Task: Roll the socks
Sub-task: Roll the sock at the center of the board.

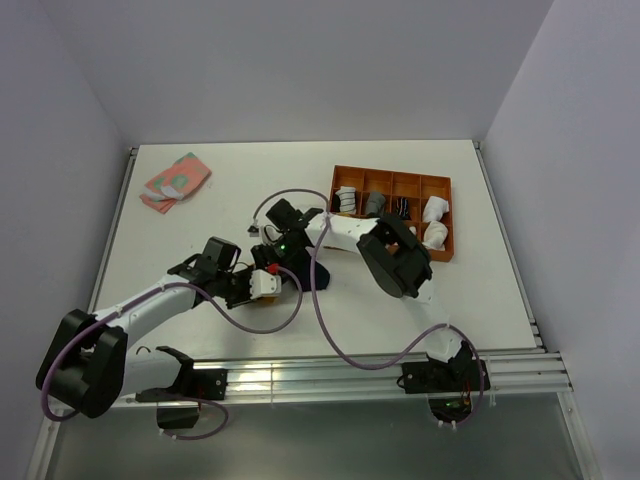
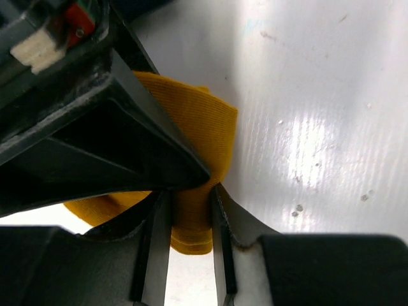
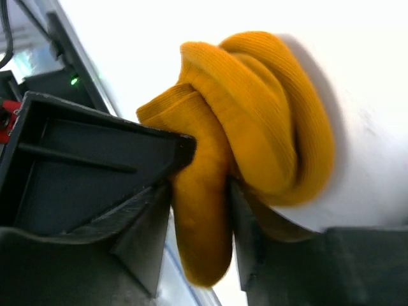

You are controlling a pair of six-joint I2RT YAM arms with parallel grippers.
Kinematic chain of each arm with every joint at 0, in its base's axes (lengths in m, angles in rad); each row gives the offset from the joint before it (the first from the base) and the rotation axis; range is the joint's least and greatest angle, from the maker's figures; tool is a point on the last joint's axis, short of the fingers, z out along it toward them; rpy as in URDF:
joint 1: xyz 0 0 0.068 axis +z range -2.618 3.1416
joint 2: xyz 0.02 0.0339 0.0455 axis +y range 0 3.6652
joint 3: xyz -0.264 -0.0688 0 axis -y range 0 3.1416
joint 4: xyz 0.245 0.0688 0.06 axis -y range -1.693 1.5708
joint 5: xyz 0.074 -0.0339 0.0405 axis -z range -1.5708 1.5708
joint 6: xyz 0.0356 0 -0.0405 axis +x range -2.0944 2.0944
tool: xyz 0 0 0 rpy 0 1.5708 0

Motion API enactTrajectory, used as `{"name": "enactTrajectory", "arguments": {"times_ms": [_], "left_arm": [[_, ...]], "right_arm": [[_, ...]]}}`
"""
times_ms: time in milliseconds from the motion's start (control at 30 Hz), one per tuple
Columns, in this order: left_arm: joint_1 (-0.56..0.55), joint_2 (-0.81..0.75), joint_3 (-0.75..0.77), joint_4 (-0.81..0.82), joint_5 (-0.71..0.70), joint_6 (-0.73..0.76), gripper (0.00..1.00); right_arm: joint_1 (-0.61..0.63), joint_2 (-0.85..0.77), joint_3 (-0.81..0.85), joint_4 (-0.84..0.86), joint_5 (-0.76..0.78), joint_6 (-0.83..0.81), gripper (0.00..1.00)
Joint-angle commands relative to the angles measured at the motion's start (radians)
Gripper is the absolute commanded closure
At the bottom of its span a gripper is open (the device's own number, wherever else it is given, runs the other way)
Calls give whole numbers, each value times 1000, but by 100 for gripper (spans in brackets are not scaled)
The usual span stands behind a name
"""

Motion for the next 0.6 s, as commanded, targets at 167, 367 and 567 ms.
{"name": "enactTrajectory", "arguments": {"times_ms": [167, 367, 567], "left_arm": [[-12, 13, 16, -76, 106, -161, 96], [-9, 32, 24, -99, 155, -198, 100], [3, 93, 74, -152, 162, -186, 100]], "right_arm": [[-7, -223, -192, 241, 313, 90, 41], [-5, -319, -286, 314, 433, 139, 34], [-8, -422, -387, 373, 568, 167, 32]]}}
